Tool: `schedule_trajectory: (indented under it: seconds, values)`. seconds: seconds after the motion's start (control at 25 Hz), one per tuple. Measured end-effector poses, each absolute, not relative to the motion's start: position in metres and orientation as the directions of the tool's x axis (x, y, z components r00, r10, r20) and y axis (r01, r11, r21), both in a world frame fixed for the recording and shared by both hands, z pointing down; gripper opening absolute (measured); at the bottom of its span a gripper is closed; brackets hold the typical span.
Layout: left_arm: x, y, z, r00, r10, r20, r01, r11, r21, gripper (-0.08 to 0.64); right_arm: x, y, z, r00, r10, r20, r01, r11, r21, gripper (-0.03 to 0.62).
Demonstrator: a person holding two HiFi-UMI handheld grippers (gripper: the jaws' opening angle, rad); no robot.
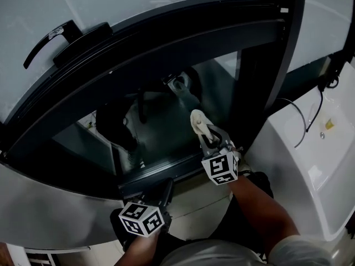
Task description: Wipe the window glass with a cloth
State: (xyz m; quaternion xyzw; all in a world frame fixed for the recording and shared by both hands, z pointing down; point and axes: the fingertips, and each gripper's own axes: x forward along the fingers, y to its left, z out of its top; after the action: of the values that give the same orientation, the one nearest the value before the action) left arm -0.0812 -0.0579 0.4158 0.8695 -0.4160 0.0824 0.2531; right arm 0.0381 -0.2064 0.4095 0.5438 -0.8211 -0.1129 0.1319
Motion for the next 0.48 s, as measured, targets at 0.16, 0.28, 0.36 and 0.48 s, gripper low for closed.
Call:
schedule_trajectory:
  seconds: [0.16, 0.28, 0.36, 0.48]
  values:
    - [-0.078, -0.057, 0.420, 0.638, -0.676, 0.368, -0.768, -0.523, 0.370, 0.017, 0.103, -0.235, 0.419, -0.256, -0.960, 0.110, -0.941, 0.274, 0.201, 0.086]
    - [-0.076, -0.057, 0.424, 0.637, -0.673, 0.377, -0.770, -0.522, 0.368, 0.017, 0.142, -0.250, 0.431, -0.181, -0.974, 0.139, -0.963, 0.204, 0.178, 0.086]
    - [-0.075, -0.058, 0.426, 0.637, -0.669, 0.383, -0.769, -0.523, 0.366, 0.017, 0.160, -0.259, 0.436, -0.146, -0.978, 0.151, -0.972, 0.170, 0.164, 0.086]
    - [-0.074, -0.060, 0.430, 0.638, -0.664, 0.390, -0.769, -0.523, 0.368, 0.017, 0.176, -0.271, 0.432, -0.114, -0.984, 0.138, -0.984, 0.131, 0.119, 0.086]
